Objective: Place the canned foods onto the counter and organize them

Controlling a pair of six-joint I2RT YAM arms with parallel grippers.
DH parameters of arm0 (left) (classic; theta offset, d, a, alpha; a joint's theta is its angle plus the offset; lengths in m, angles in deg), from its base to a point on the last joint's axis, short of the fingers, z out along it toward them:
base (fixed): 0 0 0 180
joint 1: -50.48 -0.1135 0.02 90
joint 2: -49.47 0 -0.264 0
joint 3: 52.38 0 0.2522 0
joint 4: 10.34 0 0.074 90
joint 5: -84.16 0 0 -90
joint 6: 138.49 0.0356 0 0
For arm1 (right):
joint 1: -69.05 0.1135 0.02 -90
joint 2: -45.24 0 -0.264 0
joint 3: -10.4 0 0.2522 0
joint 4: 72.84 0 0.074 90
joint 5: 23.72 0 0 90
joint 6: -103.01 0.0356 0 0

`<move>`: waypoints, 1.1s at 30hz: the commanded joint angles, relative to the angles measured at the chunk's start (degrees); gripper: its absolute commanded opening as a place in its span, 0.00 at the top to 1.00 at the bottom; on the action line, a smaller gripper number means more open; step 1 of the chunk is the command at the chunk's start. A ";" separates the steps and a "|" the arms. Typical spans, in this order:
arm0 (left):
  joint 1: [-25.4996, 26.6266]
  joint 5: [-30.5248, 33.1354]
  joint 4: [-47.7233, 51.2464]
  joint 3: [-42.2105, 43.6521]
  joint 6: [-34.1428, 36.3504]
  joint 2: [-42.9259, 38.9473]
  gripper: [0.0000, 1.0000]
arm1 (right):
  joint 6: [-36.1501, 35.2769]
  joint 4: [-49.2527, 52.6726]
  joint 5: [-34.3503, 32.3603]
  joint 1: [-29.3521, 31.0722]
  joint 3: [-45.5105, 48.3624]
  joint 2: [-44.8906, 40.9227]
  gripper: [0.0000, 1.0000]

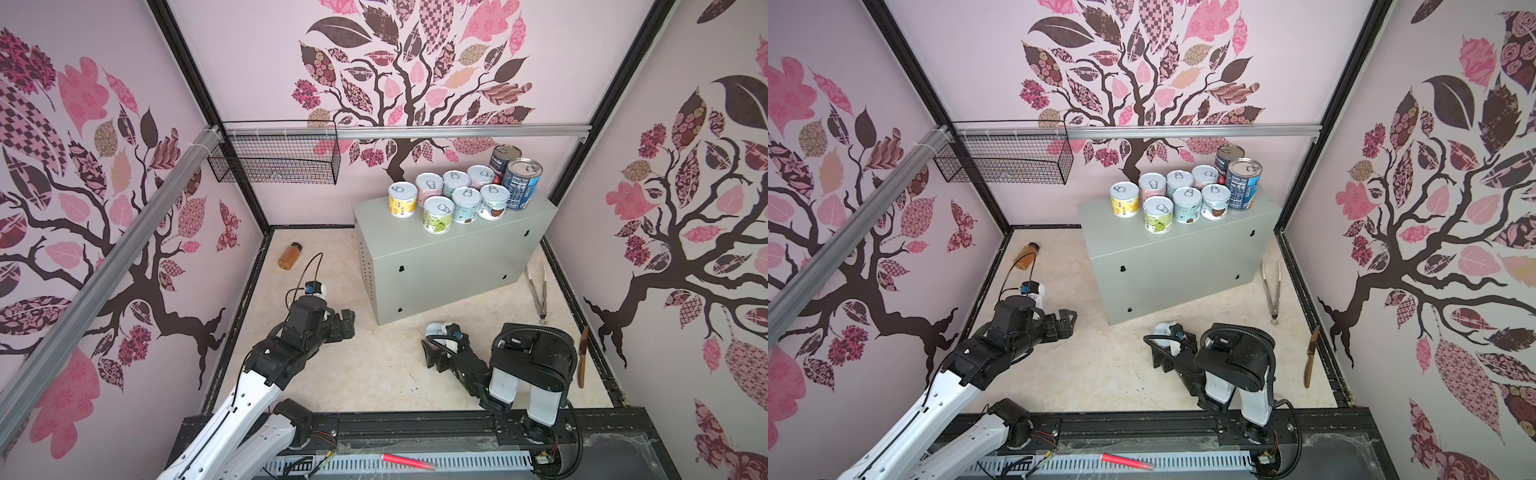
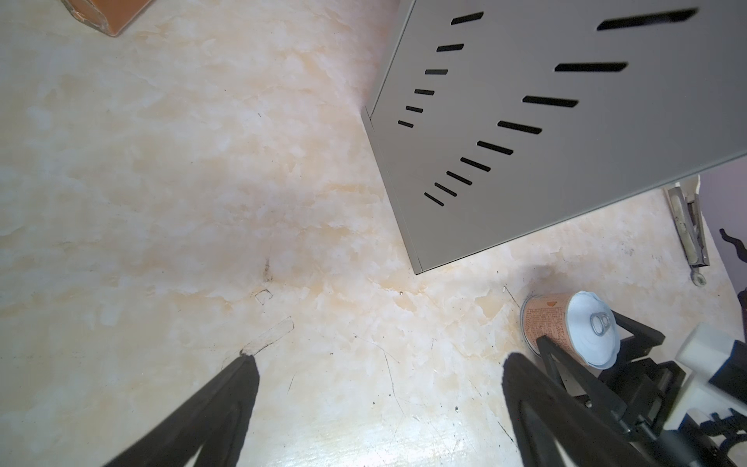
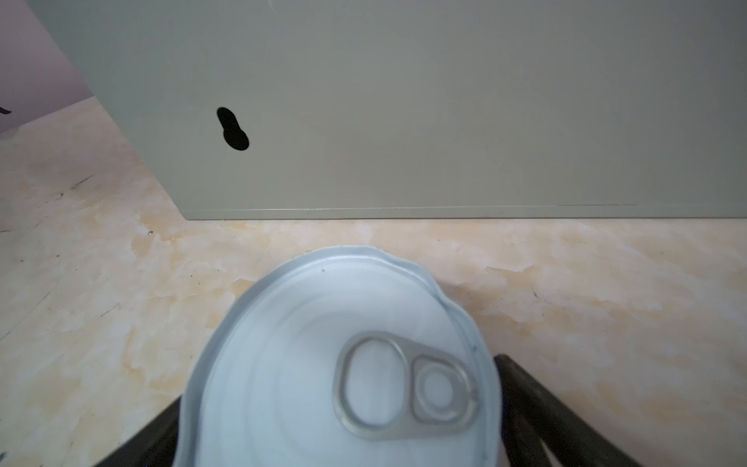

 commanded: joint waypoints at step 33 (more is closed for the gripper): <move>-0.55 0.17 -1.35 1.67 2.00 -2.25 0.02 | -2.20 48.27 2.94 -1.01 -10.32 -34.15 0.52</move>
